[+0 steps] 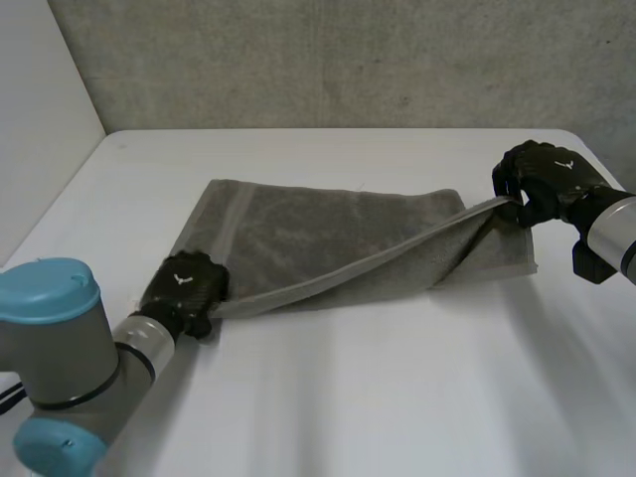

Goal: Fold the towel.

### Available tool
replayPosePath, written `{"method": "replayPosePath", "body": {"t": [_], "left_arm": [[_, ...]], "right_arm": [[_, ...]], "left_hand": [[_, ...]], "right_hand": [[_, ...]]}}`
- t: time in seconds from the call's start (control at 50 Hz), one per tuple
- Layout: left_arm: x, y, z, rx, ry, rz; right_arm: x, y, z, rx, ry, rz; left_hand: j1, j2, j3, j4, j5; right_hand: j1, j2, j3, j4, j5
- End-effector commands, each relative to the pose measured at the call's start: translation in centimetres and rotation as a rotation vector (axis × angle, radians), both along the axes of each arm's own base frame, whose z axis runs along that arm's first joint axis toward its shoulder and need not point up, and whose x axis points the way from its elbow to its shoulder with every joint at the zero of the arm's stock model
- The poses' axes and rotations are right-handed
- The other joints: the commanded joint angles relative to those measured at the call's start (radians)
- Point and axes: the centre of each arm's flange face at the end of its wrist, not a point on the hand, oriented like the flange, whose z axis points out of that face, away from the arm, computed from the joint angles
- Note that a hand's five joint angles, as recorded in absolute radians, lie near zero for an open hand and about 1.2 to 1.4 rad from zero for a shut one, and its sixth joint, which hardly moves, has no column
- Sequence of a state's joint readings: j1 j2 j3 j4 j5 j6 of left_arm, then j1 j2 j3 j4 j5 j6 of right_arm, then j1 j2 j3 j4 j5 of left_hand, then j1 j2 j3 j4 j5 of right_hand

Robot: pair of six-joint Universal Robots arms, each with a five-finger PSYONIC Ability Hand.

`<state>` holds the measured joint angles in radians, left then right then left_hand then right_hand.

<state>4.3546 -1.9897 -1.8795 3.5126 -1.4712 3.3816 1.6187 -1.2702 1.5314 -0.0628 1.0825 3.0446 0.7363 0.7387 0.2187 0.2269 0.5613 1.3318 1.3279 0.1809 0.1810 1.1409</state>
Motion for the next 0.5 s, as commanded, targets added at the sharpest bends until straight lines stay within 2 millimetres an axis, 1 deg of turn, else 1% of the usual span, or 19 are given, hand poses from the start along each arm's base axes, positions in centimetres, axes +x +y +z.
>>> {"method": "replayPosePath", "body": {"t": [0.02,0.06,0.08,0.1,0.12,0.14,0.18,0.2,0.22,0.3,0.32,0.34,0.36,0.4,0.42,0.44,0.46,0.48,0.5], "left_arm": [[1.1,-2.5,0.1,-0.051,-0.002,0.087],[1.2,-2.8,0.2,-0.052,-0.001,0.092],[1.3,-2.9,0.2,-0.052,0.0,0.092],[1.3,-2.9,0.2,-0.052,0.0,0.092],[1.4,-3.0,0.1,-0.047,-0.001,0.097],[1.4,-3.0,0.1,-0.047,-0.001,0.097],[1.6,-2.9,-0.1,-0.035,-0.004,0.102],[1.6,-2.9,-0.1,-0.035,-0.004,0.102],[1.8,-2.8,-0.3,-0.023,-0.008,0.105],[2.2,-2.4,-0.2,0.004,-0.015,0.105],[2.6,-2.3,0.1,0.017,-0.015,0.11],[3.0,-2.3,1.3,0.01,-0.007,0.114],[3.0,-2.3,1.3,0.01,-0.007,0.114],[3.7,-2.0,3.9,-0.018,0.023,0.102],[3.7,-2.0,3.9,-0.018,0.023,0.101],[3.6,-1.9,5.4,-0.044,0.043,0.081],[3.6,-1.8,5.4,-0.044,0.043,0.081],[3.6,-1.6,7.5,-0.089,0.072,0.055],[3.6,-1.6,7.5,-0.09,0.072,0.055]], "right_arm": [[0.0,0.4,-0.5,0.018,0.007,0.01],[0.0,0.5,-0.6,0.023,0.008,0.011],[0.0,0.5,-0.6,0.023,0.008,0.011],[0.0,0.6,-0.8,0.028,0.008,0.011],[0.0,0.6,-0.8,0.028,0.008,0.011],[0.0,0.6,-0.8,0.029,0.008,0.01],[0.0,0.6,-0.8,0.029,0.008,0.01],[-0.1,0.6,-0.8,0.033,0.008,0.008],[-0.5,0.5,-0.8,0.032,0.009,-0.003],[-1.5,0.4,-0.7,0.028,0.02,-0.023],[-1.9,0.6,-0.3,0.015,0.033,-0.019],[-1.9,0.6,-0.3,0.015,0.034,-0.019],[-2.1,0.9,0.1,0.0,0.05,-0.007],[-2.3,1.3,0.5,-0.011,0.066,0.006],[-2.6,1.6,0.9,-0.017,0.082,0.017],[-2.9,2.1,1.7,-0.032,0.101,0.026],[-2.9,2.1,1.7,-0.032,0.101,0.026],[-3.0,2.7,2.8,-0.055,0.119,0.036],[-3.0,2.7,2.8,-0.056,0.119,0.036]], "left_hand": [[0.061,0.059,-0.044,-0.052,0.062],[0.093,0.091,-0.044,-0.052,0.094],[0.207,0.205,-0.044,-0.052,0.208],[0.208,0.206,-0.044,-0.052,0.209],[0.336,0.334,-0.044,-0.052,0.337],[0.337,0.335,-0.044,-0.052,0.338],[0.559,0.557,-0.044,-0.052,0.56],[0.561,0.558,-0.044,-0.052,0.561],[0.659,0.657,-0.044,-0.052,0.659],[0.66,0.658,-0.044,-0.052,0.66],[0.66,0.658,-0.044,-0.052,0.66],[0.66,0.658,-0.044,-0.052,0.66],[0.66,0.658,-0.044,-0.052,0.66],[0.66,0.658,-0.044,-0.052,0.66],[0.66,0.658,-0.044,-0.052,0.66],[0.66,0.658,-0.044,-0.052,0.66],[0.66,0.658,-0.044,-0.052,0.66],[0.66,0.658,-0.044,-0.052,0.66],[0.66,0.658,-0.044,-0.052,0.66]], "right_hand": [[0.064,0.068,-0.006,-0.007,0.081],[0.064,0.068,-0.006,-0.007,0.081],[0.064,0.068,-0.006,-0.007,0.081],[0.064,0.068,-0.006,-0.007,0.081],[0.064,0.068,-0.006,-0.007,0.081],[0.064,0.068,-0.006,-0.007,0.081],[0.064,0.068,-0.006,-0.007,0.081],[0.064,0.068,-0.006,-0.007,0.081],[0.064,0.068,-0.006,-0.007,0.081],[0.064,0.068,-0.006,-0.007,0.081],[0.064,0.068,-0.006,-0.007,0.081],[0.064,0.068,-0.006,-0.007,0.081],[0.064,0.068,-0.006,-0.007,0.081],[0.064,0.068,-0.006,-0.007,0.081],[0.064,0.068,-0.006,-0.007,0.081],[0.064,0.068,-0.006,-0.007,0.081],[0.064,0.068,-0.006,-0.007,0.081],[0.064,0.068,-0.006,-0.007,0.081],[0.064,0.068,-0.006,-0.007,0.081]]}}
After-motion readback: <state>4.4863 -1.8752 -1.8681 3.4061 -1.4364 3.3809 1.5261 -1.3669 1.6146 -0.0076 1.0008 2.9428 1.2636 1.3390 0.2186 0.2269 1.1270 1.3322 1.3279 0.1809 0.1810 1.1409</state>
